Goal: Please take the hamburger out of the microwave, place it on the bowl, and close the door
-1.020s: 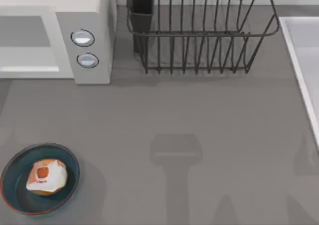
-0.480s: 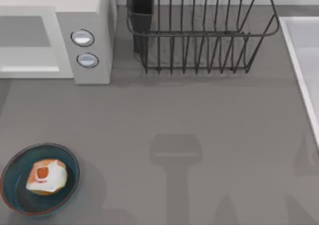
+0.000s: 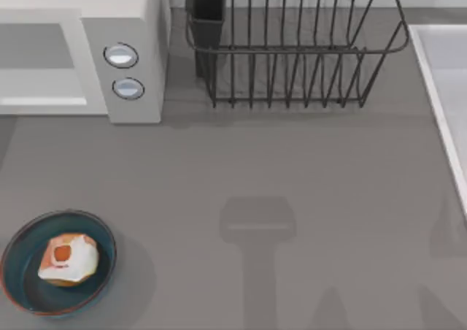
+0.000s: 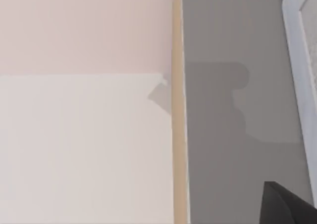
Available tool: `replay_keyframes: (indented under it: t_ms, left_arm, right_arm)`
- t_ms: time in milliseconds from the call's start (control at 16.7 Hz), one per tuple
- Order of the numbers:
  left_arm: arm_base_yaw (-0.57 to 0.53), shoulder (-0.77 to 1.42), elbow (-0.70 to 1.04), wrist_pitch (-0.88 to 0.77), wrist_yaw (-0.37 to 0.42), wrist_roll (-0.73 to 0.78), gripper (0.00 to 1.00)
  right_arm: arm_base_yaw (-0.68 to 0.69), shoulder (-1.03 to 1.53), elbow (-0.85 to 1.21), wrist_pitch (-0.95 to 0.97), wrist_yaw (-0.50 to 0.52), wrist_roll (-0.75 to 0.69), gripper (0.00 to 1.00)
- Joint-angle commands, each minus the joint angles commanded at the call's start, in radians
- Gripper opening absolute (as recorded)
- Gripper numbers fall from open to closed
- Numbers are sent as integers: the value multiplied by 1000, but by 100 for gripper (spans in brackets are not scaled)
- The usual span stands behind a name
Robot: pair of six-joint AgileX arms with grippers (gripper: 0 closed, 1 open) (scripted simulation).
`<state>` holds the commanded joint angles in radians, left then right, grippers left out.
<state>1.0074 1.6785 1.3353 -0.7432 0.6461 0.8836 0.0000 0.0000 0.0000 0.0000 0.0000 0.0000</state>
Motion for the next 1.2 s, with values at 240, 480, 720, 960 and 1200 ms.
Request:
replay_keyframes:
  t_ms: [240,480,720,960,1200]
  left_arm:
    - [45,86,64,-24,27,43,0]
    - [40,83,61,-22,24,42,0]
    - [41,106,9,48,25,43,0]
    - [44,158,-103,221,27,45,0]
    - [47,202,-195,350,29,48,0]
  right_arm:
    - [0,0,0,0,0,0,100]
    - [0,0,0,0,0,0,100]
    - [0,0,0,0,0,0,100]
    - [0,0,0,0,0,0,100]
    - [0,0,0,0,0,0,100]
